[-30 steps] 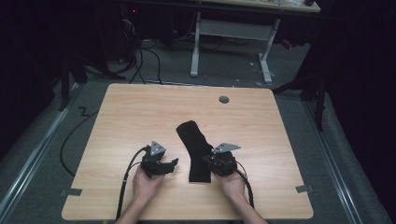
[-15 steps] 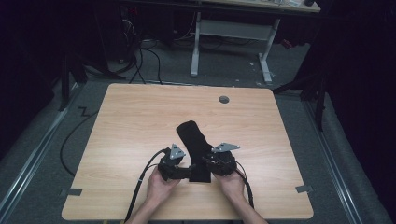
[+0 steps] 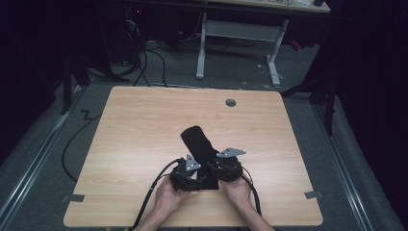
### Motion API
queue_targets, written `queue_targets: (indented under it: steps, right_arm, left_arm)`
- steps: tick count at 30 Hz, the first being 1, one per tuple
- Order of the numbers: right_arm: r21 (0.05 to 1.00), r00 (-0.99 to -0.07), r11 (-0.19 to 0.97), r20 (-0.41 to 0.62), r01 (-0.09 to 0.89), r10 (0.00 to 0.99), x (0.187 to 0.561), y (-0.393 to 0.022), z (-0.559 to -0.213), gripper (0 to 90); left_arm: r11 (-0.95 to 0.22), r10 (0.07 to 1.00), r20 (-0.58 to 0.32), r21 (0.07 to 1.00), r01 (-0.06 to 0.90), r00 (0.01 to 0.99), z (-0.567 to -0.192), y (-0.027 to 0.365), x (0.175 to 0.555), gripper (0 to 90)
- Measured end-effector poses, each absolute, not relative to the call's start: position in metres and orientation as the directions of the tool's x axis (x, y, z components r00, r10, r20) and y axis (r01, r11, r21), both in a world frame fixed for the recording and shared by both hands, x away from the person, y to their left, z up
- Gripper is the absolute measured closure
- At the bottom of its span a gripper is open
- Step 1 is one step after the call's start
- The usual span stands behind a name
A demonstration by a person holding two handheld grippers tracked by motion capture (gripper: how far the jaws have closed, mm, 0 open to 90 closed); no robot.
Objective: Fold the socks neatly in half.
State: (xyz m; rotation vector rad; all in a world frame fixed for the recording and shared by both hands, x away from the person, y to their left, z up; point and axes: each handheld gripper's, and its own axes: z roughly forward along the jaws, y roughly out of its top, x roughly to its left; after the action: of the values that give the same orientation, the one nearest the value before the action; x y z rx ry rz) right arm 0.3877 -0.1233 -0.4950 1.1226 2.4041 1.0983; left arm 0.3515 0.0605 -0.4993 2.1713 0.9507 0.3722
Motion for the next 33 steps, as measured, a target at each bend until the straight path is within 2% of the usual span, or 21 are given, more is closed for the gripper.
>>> queue_targets:
  steps: [6,15,24,33]
  right_arm:
    - [0.73,-0.676,0.436,0.048,0.526,0.735,0.386,-0.121,-0.495,61.6]
    - [0.724,-0.686,0.453,0.038,0.52,0.727,0.383,-0.118,-0.498,61.4]
    - [0.726,-0.694,0.479,-0.004,0.493,0.72,0.378,-0.118,-0.5,60.7]
    - [0.725,-0.705,0.499,-0.026,0.474,0.709,0.377,-0.117,-0.502,60.0]
  left_arm:
    - [-0.433,0.728,-0.07,0.725,0.536,0.682,-0.502,0.065,0.351,38.9]
    - [-0.454,0.718,-0.038,0.731,0.509,0.695,-0.498,0.067,0.347,36.9]
    - [-0.382,0.777,-0.058,0.749,0.541,0.627,-0.487,0.086,0.365,36.7]
    - [-0.333,0.829,-0.048,0.757,0.562,0.557,-0.477,0.106,0.389,42.7]
